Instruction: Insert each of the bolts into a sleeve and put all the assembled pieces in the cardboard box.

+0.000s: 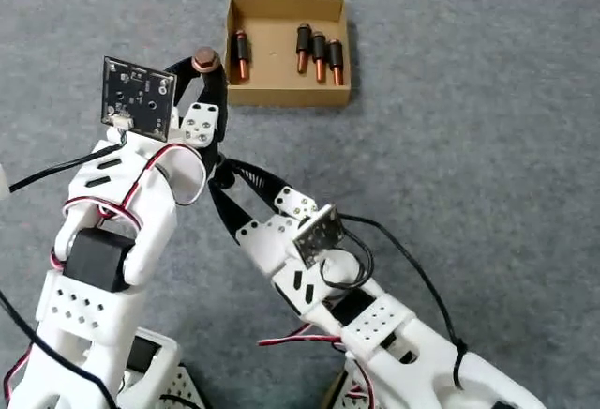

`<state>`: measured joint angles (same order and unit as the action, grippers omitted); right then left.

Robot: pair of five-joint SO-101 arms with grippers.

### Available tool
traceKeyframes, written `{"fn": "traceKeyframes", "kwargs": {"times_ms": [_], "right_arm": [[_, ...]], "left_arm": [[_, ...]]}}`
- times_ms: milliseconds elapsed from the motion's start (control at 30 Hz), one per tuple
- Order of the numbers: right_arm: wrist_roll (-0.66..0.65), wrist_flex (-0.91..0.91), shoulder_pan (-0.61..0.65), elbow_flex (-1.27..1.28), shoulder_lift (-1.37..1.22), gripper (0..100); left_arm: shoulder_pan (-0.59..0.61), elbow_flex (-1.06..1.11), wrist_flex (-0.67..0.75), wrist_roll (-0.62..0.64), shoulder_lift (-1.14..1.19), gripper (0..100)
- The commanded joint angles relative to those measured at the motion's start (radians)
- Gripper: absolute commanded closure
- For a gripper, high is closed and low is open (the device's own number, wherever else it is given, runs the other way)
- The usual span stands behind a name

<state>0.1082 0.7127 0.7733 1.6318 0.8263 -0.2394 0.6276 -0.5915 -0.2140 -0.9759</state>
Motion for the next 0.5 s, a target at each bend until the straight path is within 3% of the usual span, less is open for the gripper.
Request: {"fn": "traceKeyframes", "kwargs": {"times_ms": [0, 133, 333, 467], "right_arm": [[-0.005, 0.031, 0.013, -0.004, 0.024, 99.8], [0.038, 0.031, -0.005, -0.005, 0.024, 99.8], [0.061, 0.075, -0.061, -0.005, 0.025, 99.8], [0.058, 0.172, -0.062, 0.019, 0.024, 99.8]], "left_arm": [[-0.012, -0.060, 0.018, -0.003, -0.002, 98], [-0.014, -0.071, -0.014, -0.003, -0.004, 98], [-0.049, -0.149, -0.245, -0.002, -0.024, 98], [-0.054, -0.180, -0.256, 0.006, -0.085, 98]]}}
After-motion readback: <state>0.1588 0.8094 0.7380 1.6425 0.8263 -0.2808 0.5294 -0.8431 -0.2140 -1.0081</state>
